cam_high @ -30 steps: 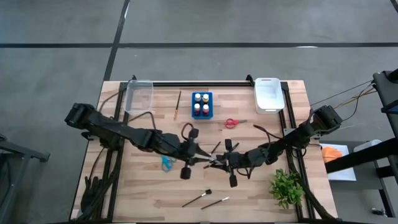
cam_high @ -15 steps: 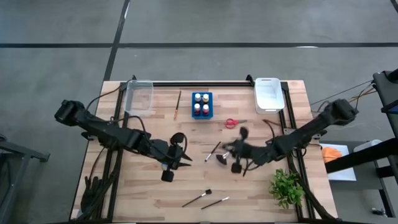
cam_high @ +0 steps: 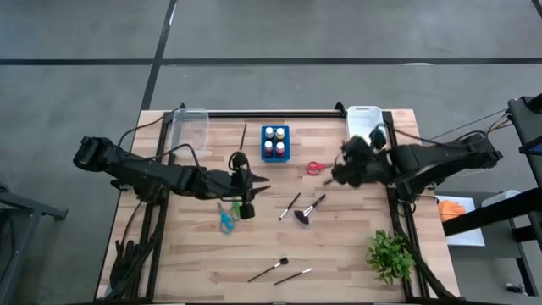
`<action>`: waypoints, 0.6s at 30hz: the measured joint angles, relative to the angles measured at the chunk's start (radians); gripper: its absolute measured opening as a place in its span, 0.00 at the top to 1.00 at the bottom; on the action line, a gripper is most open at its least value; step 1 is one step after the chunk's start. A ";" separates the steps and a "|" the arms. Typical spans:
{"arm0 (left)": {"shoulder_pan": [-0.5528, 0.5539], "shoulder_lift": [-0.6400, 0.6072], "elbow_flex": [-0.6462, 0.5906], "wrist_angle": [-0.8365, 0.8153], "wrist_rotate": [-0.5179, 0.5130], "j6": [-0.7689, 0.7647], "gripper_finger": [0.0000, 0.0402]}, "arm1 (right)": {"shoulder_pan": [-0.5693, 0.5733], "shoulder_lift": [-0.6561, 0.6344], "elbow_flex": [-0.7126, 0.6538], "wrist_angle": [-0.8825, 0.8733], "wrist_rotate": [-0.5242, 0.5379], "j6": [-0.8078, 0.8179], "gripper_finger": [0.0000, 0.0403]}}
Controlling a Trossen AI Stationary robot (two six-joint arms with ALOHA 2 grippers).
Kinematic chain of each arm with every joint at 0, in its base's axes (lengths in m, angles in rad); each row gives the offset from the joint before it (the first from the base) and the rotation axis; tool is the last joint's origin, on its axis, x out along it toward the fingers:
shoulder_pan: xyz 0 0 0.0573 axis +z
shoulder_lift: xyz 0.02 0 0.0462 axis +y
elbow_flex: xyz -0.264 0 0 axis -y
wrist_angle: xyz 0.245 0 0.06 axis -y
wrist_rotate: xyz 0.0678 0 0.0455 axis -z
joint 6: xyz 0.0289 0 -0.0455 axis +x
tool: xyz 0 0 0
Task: Pick & Place Paint Supplies
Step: Put the black powder brush into the white bin
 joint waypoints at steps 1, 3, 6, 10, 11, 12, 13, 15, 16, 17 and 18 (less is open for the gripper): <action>-0.001 0.000 0.000 0.003 0.003 0.005 0.76 | -0.039 0.000 0.008 -0.018 -0.007 -0.006 0.92; -0.001 -0.003 0.000 0.006 0.004 0.007 0.76 | -0.124 0.001 0.019 -0.041 -0.032 -0.021 0.92; -0.001 -0.013 0.000 0.003 0.016 -0.007 0.76 | -0.274 0.004 0.016 -0.069 -0.093 -0.058 0.92; -0.005 -0.014 -0.001 -0.041 0.048 -0.044 0.76 | -0.498 0.005 -0.017 -0.081 -0.179 -0.122 0.92; -0.005 -0.014 -0.002 -0.045 0.049 -0.045 0.76 | -0.550 0.005 -0.029 -0.076 -0.191 -0.144 0.92; -0.005 -0.014 -0.002 -0.045 0.048 -0.046 0.76 | -0.596 0.005 -0.043 -0.064 -0.203 -0.165 0.92; -0.005 -0.014 -0.004 -0.041 0.048 -0.046 0.76 | -0.638 0.005 -0.058 -0.041 -0.220 -0.188 0.92; -0.004 -0.014 -0.005 -0.044 0.047 -0.046 0.76 | -0.714 0.004 -0.091 0.012 -0.272 -0.240 0.92; -0.005 -0.014 -0.006 -0.045 0.048 -0.046 0.76 | -0.747 0.005 -0.110 0.043 -0.304 -0.267 0.92; -0.005 -0.014 -0.006 -0.045 0.048 -0.046 0.76 | -0.774 0.006 -0.128 0.074 -0.331 -0.288 0.92; -0.005 -0.014 -0.006 -0.044 0.048 -0.046 0.76 | -0.795 0.007 -0.147 0.108 -0.351 -0.306 0.92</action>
